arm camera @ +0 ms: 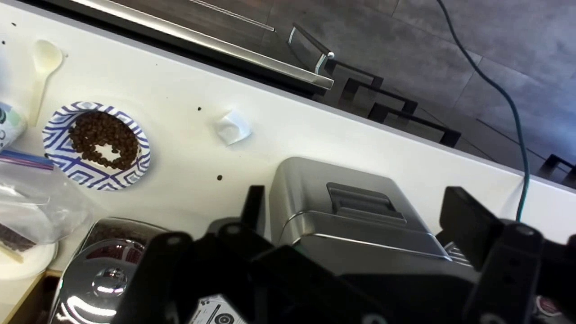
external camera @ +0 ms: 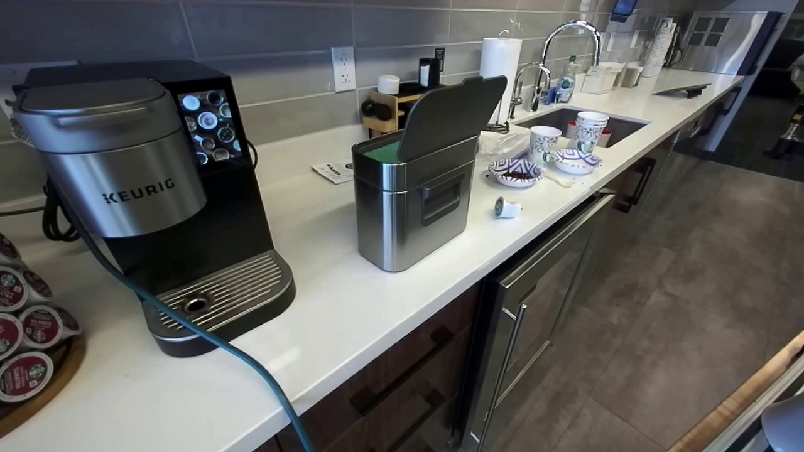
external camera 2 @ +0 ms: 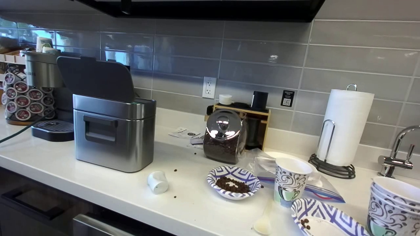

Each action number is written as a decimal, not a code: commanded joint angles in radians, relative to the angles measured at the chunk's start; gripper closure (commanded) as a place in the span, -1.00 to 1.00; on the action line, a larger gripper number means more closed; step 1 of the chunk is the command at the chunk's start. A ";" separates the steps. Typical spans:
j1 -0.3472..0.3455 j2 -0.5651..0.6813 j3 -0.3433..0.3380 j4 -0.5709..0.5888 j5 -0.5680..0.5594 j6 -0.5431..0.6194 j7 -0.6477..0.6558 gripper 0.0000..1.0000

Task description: Open the silver bin, pick up the small white container and put it inside the silver bin

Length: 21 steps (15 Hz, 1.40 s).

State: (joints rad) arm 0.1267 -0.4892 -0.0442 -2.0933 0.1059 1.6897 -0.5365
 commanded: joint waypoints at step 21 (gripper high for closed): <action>-0.021 0.069 -0.099 -0.326 -0.005 0.363 -0.400 -1.00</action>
State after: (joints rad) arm 0.1091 -0.4386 -0.1457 -2.3412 0.0931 1.9626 -0.8853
